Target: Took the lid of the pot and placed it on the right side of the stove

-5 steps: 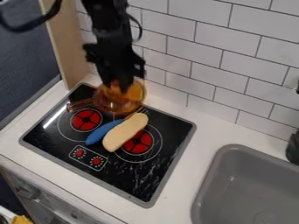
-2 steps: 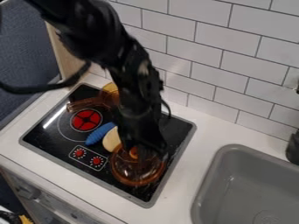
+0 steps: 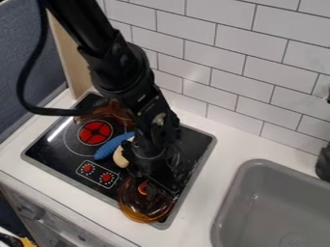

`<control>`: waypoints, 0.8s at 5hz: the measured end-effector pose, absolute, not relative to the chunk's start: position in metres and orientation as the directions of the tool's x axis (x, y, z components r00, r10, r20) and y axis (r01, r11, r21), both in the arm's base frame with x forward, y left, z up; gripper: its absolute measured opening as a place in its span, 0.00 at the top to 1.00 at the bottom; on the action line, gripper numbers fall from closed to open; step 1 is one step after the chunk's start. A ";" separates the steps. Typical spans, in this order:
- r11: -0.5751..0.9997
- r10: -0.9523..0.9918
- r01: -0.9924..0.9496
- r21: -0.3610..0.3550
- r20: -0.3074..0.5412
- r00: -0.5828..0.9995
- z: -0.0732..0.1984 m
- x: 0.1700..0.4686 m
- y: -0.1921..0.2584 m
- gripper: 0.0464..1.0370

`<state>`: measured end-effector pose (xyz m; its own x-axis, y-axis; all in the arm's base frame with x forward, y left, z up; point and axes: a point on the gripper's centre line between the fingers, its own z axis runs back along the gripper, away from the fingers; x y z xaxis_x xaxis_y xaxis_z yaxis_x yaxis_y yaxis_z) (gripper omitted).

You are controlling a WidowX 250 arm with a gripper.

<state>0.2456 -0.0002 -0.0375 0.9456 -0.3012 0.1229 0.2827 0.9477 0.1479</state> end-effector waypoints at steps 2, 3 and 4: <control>0.953 -0.291 0.279 0.117 0.101 0.951 -0.037 0.242 -0.002 0.29; 0.955 -0.291 0.282 0.094 0.111 0.950 -0.023 0.241 -0.002 0.05; 0.959 -0.282 0.274 0.076 0.129 0.951 -0.004 0.244 -0.001 0.03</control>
